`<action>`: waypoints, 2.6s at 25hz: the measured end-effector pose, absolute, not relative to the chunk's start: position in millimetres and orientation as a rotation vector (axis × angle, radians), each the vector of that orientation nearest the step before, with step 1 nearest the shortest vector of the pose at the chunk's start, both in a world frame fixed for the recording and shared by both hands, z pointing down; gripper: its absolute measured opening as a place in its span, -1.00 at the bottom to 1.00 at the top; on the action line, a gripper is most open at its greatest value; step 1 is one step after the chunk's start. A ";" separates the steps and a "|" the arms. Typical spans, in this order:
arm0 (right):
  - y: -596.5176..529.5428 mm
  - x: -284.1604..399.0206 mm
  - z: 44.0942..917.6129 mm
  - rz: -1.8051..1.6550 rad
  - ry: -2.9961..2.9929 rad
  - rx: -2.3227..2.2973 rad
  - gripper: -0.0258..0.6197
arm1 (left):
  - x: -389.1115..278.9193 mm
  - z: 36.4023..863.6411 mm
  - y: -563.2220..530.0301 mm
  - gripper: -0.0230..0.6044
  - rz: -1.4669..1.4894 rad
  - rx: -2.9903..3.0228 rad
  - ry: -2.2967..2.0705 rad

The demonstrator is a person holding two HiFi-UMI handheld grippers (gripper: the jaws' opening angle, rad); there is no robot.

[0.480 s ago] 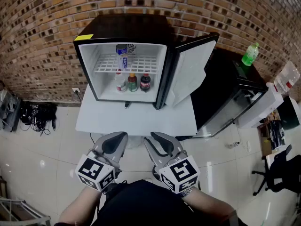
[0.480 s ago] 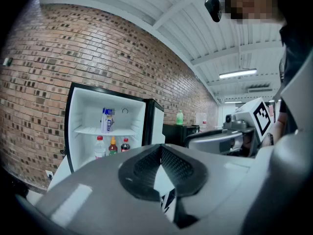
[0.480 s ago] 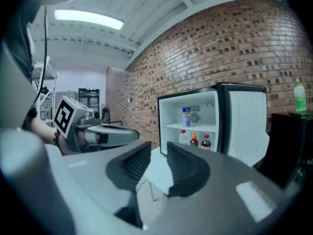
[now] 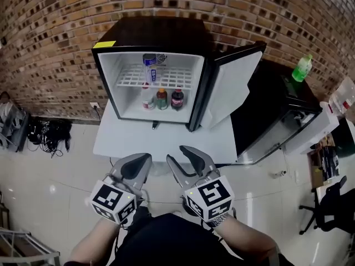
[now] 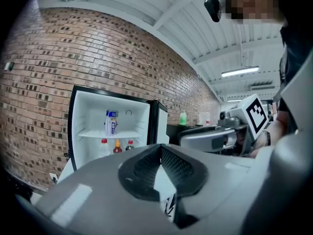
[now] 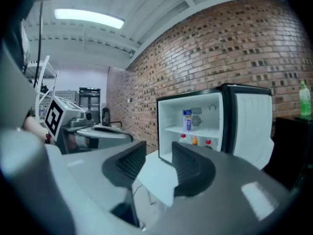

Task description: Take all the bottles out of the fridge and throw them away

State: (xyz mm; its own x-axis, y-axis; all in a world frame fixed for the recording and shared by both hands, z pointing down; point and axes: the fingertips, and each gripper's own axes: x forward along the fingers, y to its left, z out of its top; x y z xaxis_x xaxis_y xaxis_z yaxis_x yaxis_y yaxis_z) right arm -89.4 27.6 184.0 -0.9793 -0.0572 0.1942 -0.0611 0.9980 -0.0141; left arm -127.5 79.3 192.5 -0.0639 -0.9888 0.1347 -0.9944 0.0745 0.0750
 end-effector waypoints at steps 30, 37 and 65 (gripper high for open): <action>-106.0 -353.0 185.8 0.007 -2.800 0.560 0.07 | -334.8 181.0 6.8 -0.92 0.091 2.285 -1.955; -142.0 -394.3 197.4 0.014 -2.738 0.628 0.07 | -354.4 174.9 -6.7 -0.92 0.118 2.335 -1.926; -165.5 -418.3 205.6 0.033 -2.716 0.713 -0.11 | -383.4 183.6 -4.2 -0.92 0.117 2.342 -1.869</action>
